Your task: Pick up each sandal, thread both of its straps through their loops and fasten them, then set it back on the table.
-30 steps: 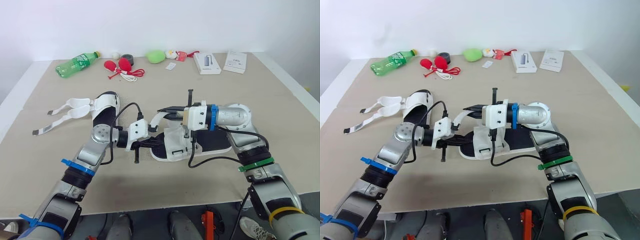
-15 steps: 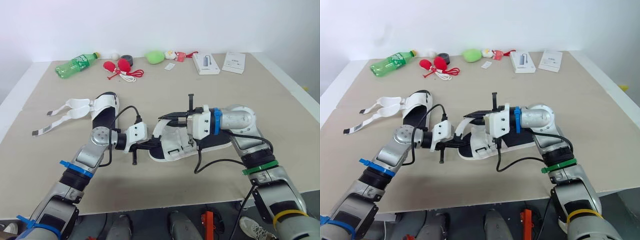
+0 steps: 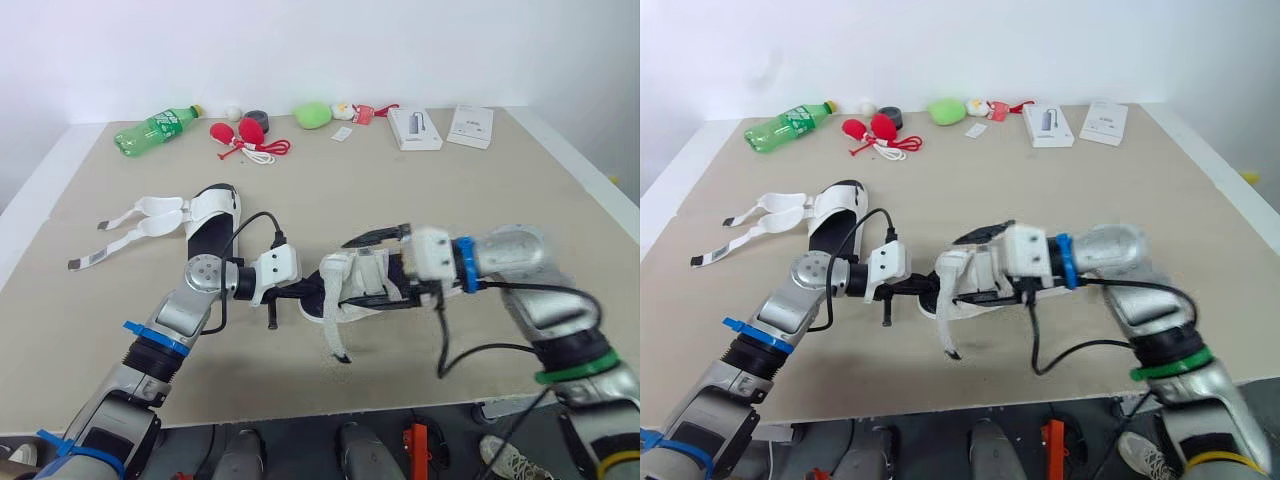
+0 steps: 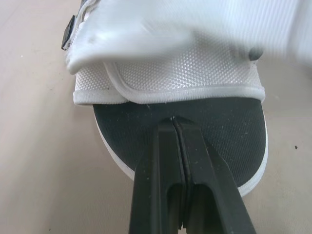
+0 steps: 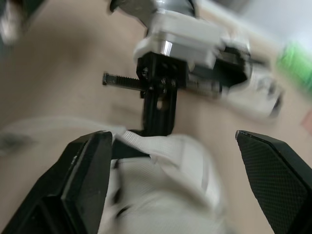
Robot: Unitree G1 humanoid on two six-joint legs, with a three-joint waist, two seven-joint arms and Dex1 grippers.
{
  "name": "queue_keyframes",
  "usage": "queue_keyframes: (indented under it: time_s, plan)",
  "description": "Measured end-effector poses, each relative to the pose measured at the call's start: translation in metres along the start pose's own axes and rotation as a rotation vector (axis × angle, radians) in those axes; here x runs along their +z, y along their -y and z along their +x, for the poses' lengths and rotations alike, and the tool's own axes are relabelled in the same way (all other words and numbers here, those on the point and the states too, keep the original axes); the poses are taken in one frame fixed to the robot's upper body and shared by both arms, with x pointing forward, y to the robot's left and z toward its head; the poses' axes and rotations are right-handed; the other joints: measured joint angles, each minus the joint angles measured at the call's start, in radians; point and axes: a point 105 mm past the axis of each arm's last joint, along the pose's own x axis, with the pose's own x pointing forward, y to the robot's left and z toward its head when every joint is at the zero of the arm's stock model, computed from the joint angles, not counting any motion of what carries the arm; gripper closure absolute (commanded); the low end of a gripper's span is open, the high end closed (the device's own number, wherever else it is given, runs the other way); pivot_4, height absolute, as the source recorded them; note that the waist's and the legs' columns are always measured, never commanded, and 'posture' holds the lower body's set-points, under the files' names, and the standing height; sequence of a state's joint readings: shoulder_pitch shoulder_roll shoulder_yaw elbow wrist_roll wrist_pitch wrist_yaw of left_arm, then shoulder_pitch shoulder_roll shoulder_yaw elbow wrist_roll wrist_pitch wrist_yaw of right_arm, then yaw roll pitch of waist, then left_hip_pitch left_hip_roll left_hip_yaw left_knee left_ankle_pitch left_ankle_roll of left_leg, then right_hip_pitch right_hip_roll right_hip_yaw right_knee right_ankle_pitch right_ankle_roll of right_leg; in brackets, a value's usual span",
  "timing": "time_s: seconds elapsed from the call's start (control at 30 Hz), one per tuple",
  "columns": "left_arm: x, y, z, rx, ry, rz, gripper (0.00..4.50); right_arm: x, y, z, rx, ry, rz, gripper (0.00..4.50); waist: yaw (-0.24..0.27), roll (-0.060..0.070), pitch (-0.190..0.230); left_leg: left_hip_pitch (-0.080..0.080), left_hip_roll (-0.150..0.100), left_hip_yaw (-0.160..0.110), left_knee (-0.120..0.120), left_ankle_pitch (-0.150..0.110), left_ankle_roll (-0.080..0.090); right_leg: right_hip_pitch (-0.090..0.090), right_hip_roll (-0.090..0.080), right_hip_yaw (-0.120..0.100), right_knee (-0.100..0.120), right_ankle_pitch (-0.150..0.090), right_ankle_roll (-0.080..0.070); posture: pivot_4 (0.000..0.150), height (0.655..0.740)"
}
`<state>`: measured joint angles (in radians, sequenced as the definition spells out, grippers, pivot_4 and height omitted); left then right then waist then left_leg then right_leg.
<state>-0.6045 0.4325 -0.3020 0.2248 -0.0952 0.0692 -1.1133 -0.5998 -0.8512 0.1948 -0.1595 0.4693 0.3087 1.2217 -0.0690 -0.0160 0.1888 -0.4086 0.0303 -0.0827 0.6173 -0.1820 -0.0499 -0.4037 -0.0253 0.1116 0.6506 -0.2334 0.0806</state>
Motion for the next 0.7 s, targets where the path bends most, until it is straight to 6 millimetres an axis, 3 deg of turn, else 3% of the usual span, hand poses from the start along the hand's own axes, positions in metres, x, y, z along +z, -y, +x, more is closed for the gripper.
queue_keyframes:
  time_s: [0.13, 0.23, 0.4, 0.5, 0.57, 0.7]
  plan:
    - [-0.001, 0.0, -0.001, 0.0, -0.003, 0.001, 4.5, 0.009, -0.016, -0.015, 0.027, 0.024, 0.3, 0.04, -0.001, 0.0, 0.0, 0.001, 0.0, 0.0, 0.0, 0.0, 0.0, 0.0, 0.001, 0.0, 0.0, -0.002, -0.003, 0.15, 0.74]
    - [-0.001, 0.0, -0.001, 0.001, -0.003, 0.001, 4.5, 0.016, -0.039, -0.007, 0.103, 0.04, 0.505, 0.04, -0.002, 0.0, 0.0, 0.0, 0.001, 0.0, 0.001, 0.0, 0.0, 0.0, 0.001, 0.0, 0.0, -0.002, -0.002, 0.15, 0.74]
    - [-0.001, 0.0, -0.001, 0.0, -0.002, 0.001, 4.5, 0.018, -0.058, 0.009, 0.151, 0.038, 0.697, 0.04, -0.002, -0.001, 0.0, 0.0, 0.0, 0.0, 0.001, 0.0, 0.0, 0.0, 0.0, 0.0, 0.0, -0.002, -0.002, 0.15, 0.74]
    - [0.0, 0.001, 0.0, -0.003, 0.001, 0.001, 4.5, 0.005, -0.068, 0.013, 0.144, -0.027, 0.815, 0.04, -0.001, -0.001, -0.001, -0.001, 0.0, 0.0, 0.001, 0.0, 0.0, -0.001, 0.0, 0.0, 0.0, -0.003, -0.001, 0.15, 0.74]
    - [0.0, 0.002, 0.0, -0.006, 0.001, 0.001, 4.5, -0.016, -0.083, 0.022, 0.143, -0.107, 0.913, 0.04, 0.0, -0.002, -0.001, -0.001, 0.0, 0.0, 0.0, 0.0, 0.0, -0.001, 0.0, 0.0, 0.0, -0.002, 0.002, 0.15, 0.74]
    - [-0.001, 0.002, -0.001, -0.002, -0.001, 0.0, 4.5, -0.026, -0.093, 0.035, 0.141, -0.156, 0.959, 0.04, -0.001, -0.002, -0.001, -0.002, 0.001, 0.0, 0.0, 0.0, 0.0, -0.002, 0.001, 0.0, 0.0, -0.001, 0.003, 0.15, 0.74]
